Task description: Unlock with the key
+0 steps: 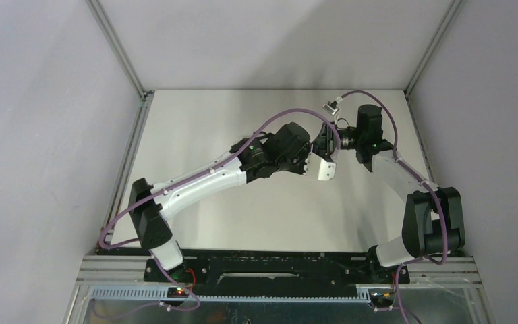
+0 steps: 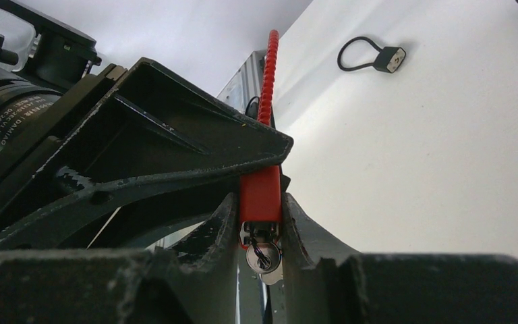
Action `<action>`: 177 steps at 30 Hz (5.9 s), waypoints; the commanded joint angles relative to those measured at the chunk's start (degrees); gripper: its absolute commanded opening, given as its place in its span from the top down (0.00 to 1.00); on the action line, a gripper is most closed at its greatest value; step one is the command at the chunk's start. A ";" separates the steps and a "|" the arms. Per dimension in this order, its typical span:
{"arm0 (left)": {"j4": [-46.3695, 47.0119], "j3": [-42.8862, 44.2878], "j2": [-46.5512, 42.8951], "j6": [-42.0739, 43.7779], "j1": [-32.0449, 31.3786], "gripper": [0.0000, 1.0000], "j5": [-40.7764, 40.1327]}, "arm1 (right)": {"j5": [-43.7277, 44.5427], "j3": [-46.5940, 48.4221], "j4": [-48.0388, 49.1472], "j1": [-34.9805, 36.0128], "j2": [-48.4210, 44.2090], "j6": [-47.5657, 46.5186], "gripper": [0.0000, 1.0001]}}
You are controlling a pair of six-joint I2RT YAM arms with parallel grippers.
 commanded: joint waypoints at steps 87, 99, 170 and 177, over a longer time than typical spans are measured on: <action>-10.38 -27.25 -17.29 -28.49 30.20 0.00 2.81 | 50.21 28.04 -41.18 -9.98 22.77 -31.58 0.15; -9.18 -24.55 -15.65 -31.95 30.21 0.00 8.55 | 63.90 39.05 -46.60 -14.24 30.47 -40.37 0.30; 1.73 -4.42 -12.71 -22.52 19.10 0.13 51.98 | -7.97 32.83 -68.01 -4.11 2.85 -62.33 1.00; 4.00 -4.10 -10.56 -22.34 16.62 0.24 53.00 | -11.40 42.64 -92.26 1.24 9.53 -81.24 1.00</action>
